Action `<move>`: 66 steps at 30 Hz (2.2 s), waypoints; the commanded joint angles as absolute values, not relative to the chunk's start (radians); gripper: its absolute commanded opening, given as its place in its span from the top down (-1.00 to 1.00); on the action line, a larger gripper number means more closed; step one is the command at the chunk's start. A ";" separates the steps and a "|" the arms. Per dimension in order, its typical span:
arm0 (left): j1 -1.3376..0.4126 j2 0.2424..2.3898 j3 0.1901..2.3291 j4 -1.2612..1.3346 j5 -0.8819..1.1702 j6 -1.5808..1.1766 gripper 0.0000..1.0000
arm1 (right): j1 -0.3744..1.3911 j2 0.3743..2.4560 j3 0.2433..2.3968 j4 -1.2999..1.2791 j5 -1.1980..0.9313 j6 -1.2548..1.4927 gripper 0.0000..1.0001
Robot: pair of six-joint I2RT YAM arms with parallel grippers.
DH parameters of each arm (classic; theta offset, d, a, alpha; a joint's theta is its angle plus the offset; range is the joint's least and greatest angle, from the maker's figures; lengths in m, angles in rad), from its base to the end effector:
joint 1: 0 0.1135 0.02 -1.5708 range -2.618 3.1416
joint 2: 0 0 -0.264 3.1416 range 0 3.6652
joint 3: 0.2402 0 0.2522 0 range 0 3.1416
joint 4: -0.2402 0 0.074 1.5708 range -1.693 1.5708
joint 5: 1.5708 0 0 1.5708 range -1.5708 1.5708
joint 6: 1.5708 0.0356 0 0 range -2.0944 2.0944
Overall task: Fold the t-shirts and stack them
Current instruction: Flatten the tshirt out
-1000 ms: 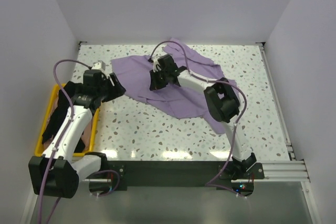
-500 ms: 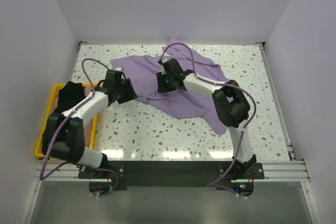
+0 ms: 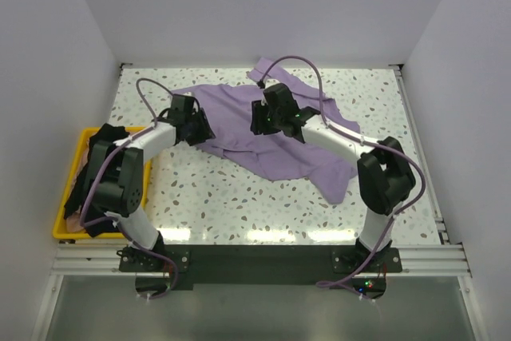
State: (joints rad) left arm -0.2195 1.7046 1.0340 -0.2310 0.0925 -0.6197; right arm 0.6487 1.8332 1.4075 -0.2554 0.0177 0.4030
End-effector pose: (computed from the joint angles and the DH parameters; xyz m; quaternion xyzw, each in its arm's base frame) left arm 0.3431 -0.0799 0.1841 -0.1727 0.9277 -0.1735 0.2818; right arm 0.3363 0.2541 0.2529 -0.1068 0.8963 0.2091 0.3762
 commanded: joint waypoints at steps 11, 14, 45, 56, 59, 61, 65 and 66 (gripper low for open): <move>-0.268 1.805 1.100 -0.181 0.092 -0.663 0.06 | 0.600 1.654 1.293 -0.252 0.052 0.414 0.10; -0.275 1.810 1.103 -0.181 0.086 -0.669 0.06 | 0.588 1.631 1.267 -0.252 0.048 0.416 0.10; -0.281 1.240 0.840 -0.419 -0.123 -0.804 1.00 | 0.480 1.338 0.982 -0.420 0.267 0.551 0.03; -0.281 0.735 0.516 -0.640 -0.120 -1.021 1.00 | 0.192 1.238 0.818 -0.509 0.203 0.601 -0.03; -0.281 0.692 0.494 -0.664 -0.098 -1.023 1.00 | 0.099 1.236 0.799 -0.517 0.187 0.595 -0.03; -0.281 0.687 0.492 -0.673 -0.095 -1.014 1.00 | 0.054 1.236 0.782 -0.519 0.178 0.591 -0.04; -0.281 0.695 0.508 -0.666 -0.083 -0.989 1.00 | -0.081 1.253 0.759 -0.496 0.155 0.592 -0.09; -0.281 0.698 0.512 -0.661 -0.083 -0.983 1.00 | -0.101 1.264 0.755 -0.480 0.141 0.603 -0.09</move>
State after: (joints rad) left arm -0.2775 0.6952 0.4950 -0.6579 -0.0959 -0.9867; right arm -0.0380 1.2671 0.7670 -0.5018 0.1745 0.5835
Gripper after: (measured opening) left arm 0.019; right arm 0.543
